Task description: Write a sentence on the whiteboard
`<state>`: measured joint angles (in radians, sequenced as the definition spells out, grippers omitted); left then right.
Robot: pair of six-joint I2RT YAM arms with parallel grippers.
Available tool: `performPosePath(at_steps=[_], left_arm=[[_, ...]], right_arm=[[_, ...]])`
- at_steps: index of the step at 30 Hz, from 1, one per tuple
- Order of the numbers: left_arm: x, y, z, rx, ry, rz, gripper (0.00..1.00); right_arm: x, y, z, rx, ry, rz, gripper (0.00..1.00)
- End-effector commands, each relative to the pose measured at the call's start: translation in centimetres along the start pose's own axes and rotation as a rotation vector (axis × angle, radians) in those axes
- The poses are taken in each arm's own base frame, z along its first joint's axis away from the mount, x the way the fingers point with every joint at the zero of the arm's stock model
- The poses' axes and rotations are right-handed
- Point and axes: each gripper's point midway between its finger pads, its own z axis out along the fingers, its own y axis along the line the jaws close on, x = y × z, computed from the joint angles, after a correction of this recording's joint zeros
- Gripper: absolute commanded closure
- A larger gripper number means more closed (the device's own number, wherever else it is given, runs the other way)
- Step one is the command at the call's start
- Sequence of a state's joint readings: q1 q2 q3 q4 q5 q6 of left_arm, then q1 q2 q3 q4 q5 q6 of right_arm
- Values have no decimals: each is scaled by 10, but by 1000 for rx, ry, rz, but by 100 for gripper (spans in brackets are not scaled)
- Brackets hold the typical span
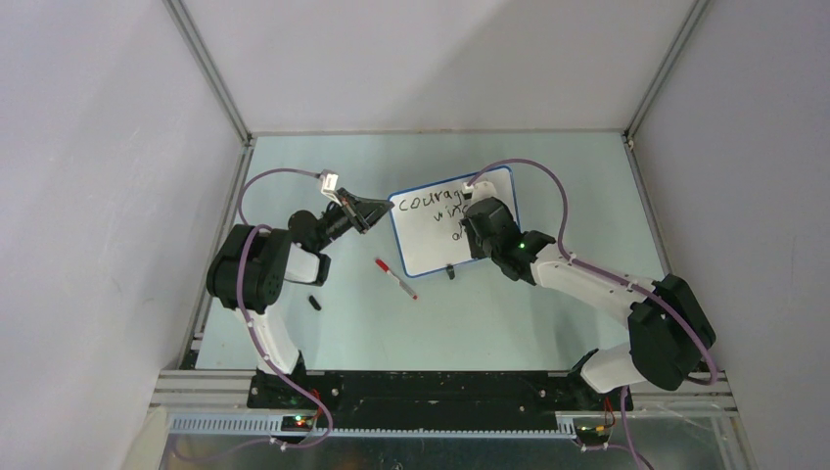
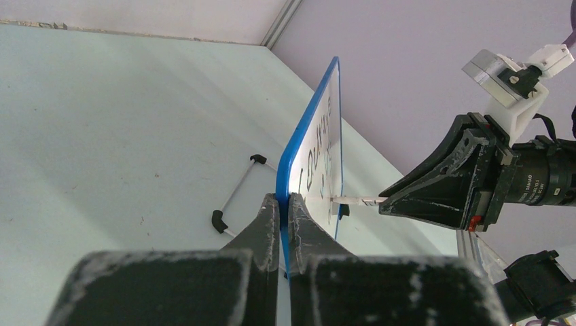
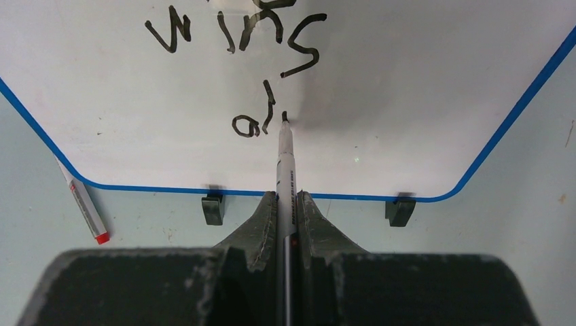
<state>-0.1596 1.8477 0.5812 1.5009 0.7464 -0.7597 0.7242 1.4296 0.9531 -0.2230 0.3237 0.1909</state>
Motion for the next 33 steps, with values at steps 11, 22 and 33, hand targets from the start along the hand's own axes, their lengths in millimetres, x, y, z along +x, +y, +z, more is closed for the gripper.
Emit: performPosePath(at_steps=[11, 22, 33], left_arm=[[-3, -7, -1, 37, -1, 72, 100], [-3, -6, 0, 36, -1, 71, 100], [-3, -6, 0, 37, -1, 71, 100]], right_arm=[[4, -5, -2, 25, 15, -2, 100], [-11, -8, 2, 33, -20, 19, 100], [-28, -9, 3, 34, -42, 27, 100]])
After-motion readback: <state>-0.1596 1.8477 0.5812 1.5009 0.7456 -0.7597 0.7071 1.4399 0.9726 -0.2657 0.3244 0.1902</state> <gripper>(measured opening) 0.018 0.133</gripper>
